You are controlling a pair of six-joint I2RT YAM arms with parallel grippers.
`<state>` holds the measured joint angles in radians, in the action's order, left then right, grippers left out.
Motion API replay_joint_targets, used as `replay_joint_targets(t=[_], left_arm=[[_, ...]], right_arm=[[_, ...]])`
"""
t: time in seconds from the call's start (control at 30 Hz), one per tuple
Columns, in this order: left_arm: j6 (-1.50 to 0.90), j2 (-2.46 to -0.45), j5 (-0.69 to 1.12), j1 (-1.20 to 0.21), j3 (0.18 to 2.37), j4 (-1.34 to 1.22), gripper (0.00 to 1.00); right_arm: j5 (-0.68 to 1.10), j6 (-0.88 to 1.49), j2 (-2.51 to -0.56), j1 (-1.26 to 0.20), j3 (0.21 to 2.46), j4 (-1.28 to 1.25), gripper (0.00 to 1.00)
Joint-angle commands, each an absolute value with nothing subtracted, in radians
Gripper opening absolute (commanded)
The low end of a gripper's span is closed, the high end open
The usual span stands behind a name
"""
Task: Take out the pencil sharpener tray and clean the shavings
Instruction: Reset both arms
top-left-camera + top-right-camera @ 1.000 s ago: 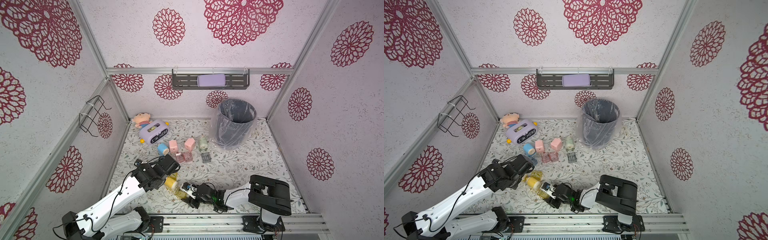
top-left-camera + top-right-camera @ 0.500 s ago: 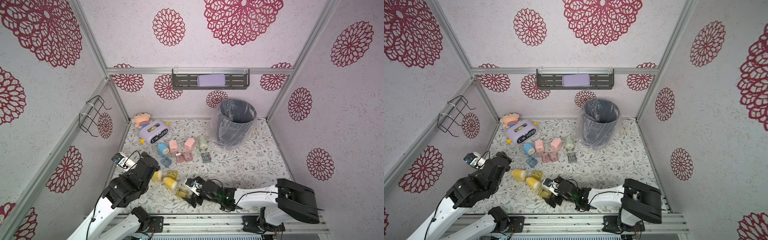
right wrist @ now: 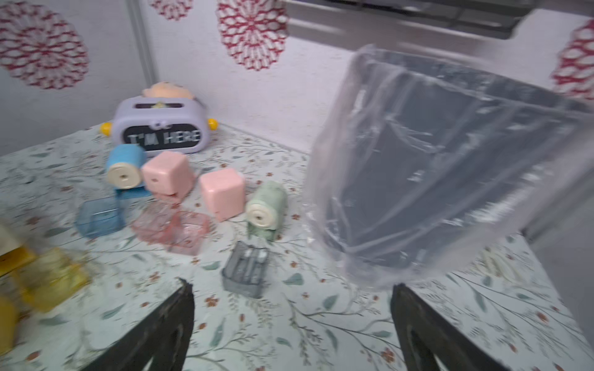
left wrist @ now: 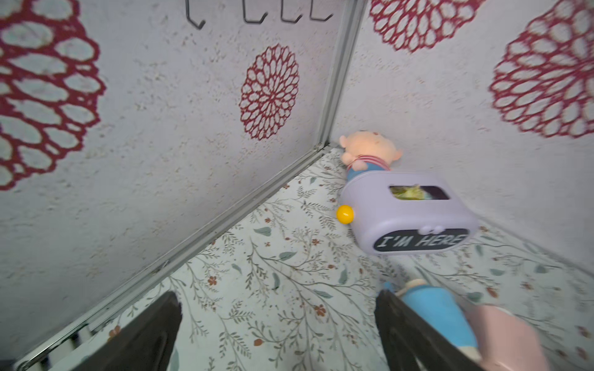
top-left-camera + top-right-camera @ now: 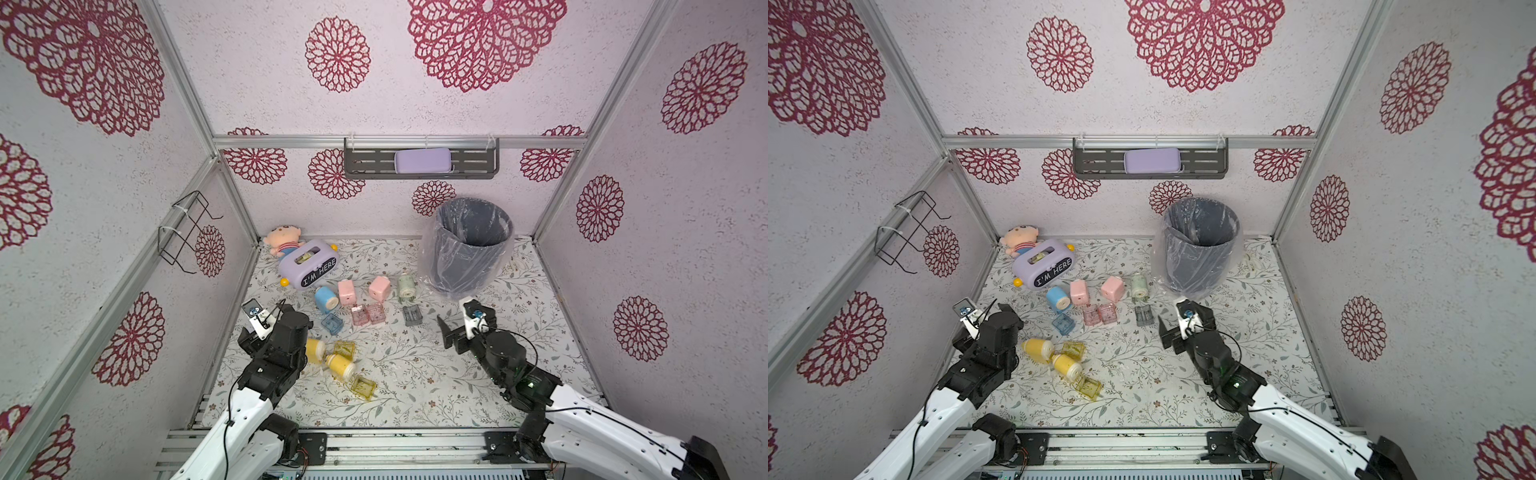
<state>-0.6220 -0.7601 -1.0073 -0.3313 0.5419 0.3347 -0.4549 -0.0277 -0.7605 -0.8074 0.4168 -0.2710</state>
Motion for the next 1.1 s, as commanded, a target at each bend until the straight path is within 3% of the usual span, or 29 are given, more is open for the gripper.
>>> replay_joint_targets(t=[0.0, 0.23, 0.47, 0.73, 0.87, 0.97, 1.07], left_arm=[[-0.477, -0.778, -0.963, -0.235, 0.432, 0.039, 0.97], [-0.269, -0.876, -0.719, -0.080, 0.315, -0.335, 0.97], [-0.256, -1.226, -0.640, -0.002, 0.360, -0.549, 0.97], [-0.183, -1.426, -0.641, 0.016, 0.449, -0.712, 0.97], [-0.151, -1.510, -0.555, 0.032, 0.435, -0.828, 0.97], [-0.158, -1.518, -0.520, 0.046, 0.450, -0.810, 0.97], [-0.177, -1.519, -0.470, 0.072, 0.453, -0.786, 0.97]], right_arm=[[-0.515, -0.077, -0.680, -0.684, 0.335, -0.338, 0.99], [-0.443, 0.009, -0.718, -0.334, 0.222, -0.479, 0.99], [-0.277, 0.129, -1.007, -0.014, 0.121, -0.817, 0.99], [-0.220, 0.140, -1.348, 0.059, 0.160, -1.203, 0.99], [-0.178, 0.106, -1.423, 0.048, 0.199, -1.183, 0.99], [-0.144, 0.090, -1.548, 0.042, 0.156, -1.401, 0.99], [-0.145, 0.075, -1.537, 0.032, 0.213, -1.280, 0.99]])
